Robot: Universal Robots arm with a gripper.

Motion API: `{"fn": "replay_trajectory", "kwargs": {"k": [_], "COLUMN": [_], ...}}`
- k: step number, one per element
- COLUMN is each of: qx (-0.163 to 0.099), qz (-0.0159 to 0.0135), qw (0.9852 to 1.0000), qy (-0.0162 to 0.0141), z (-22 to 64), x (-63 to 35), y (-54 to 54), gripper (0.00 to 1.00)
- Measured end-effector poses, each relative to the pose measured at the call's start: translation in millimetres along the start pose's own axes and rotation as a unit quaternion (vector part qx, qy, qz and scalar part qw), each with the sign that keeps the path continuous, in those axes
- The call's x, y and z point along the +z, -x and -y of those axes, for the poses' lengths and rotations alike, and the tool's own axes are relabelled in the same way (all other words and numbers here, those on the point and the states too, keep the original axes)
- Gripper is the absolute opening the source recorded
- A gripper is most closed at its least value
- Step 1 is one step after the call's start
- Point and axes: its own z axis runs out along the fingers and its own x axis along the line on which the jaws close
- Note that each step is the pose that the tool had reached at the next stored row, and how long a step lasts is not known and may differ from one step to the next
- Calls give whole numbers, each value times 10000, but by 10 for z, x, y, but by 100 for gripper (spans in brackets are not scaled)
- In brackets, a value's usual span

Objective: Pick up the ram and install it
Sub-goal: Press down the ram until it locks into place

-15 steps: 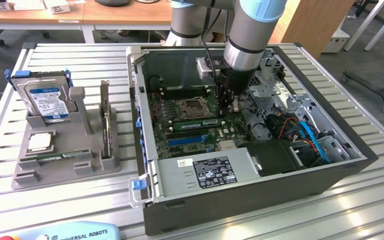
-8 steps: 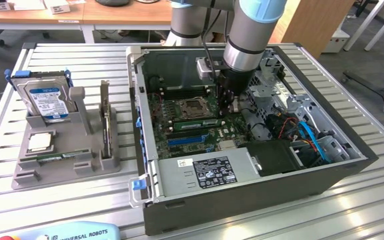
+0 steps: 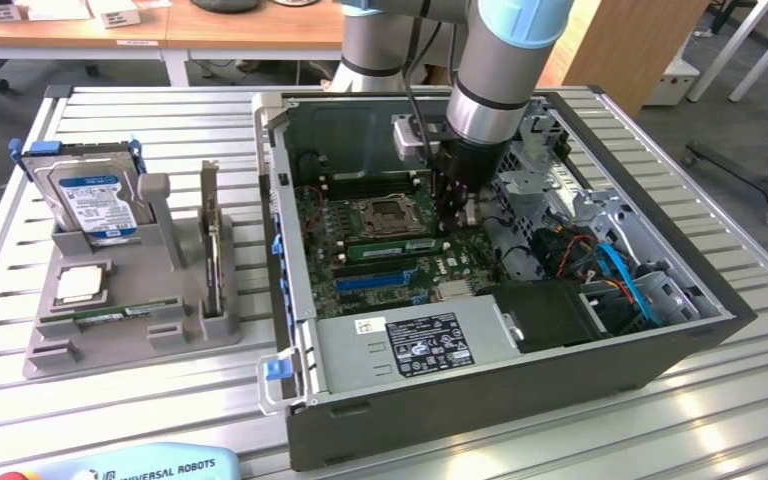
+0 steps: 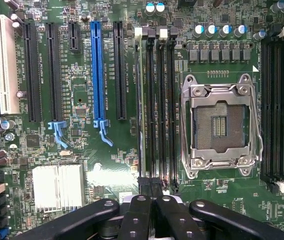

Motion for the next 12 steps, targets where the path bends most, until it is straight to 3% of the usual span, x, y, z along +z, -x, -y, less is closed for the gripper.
{"fn": "replay_trajectory", "kwargs": {"k": [12], "qx": [0], "qz": [1], "qw": [10000], "qy": [0], "z": [0], "x": [12], "y": [0], "gripper": [10]}}
